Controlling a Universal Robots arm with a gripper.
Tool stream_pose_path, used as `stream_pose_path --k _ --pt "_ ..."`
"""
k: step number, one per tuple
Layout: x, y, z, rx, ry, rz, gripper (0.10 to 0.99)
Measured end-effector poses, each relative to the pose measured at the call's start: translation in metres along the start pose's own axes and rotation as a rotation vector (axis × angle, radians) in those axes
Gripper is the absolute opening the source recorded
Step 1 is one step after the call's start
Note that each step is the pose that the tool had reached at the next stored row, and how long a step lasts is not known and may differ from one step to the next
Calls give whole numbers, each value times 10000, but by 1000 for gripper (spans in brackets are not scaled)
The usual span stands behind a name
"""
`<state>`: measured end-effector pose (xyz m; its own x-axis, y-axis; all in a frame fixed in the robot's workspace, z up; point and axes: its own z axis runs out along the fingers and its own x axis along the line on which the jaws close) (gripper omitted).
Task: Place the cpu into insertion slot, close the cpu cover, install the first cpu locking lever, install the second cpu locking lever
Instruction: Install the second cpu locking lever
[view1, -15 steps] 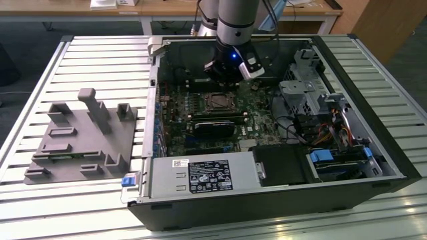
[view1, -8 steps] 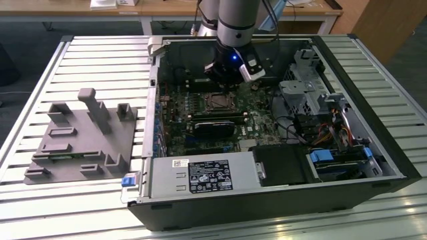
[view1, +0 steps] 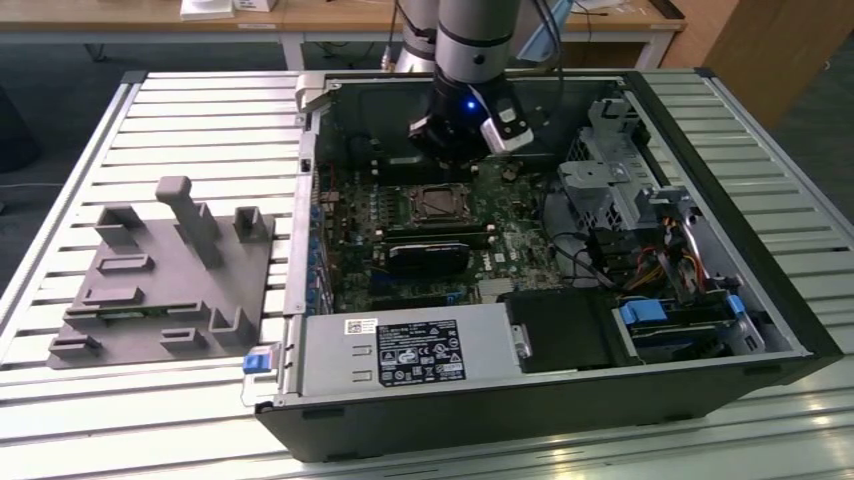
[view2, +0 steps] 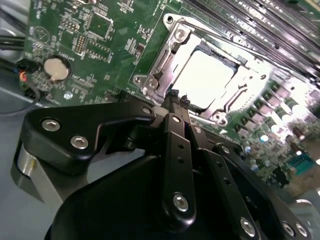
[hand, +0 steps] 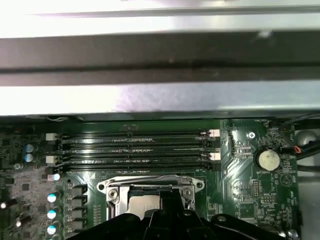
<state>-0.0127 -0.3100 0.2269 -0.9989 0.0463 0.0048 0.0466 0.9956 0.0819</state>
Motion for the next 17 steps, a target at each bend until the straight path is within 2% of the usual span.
stream_pose_path --k 3,8,17 --pt "0 8 -93 16 -1 -1 106" --pt "0 -15 -106 41 -2 0 106" --pt "-9 -207 -119 41 -3 0 106"
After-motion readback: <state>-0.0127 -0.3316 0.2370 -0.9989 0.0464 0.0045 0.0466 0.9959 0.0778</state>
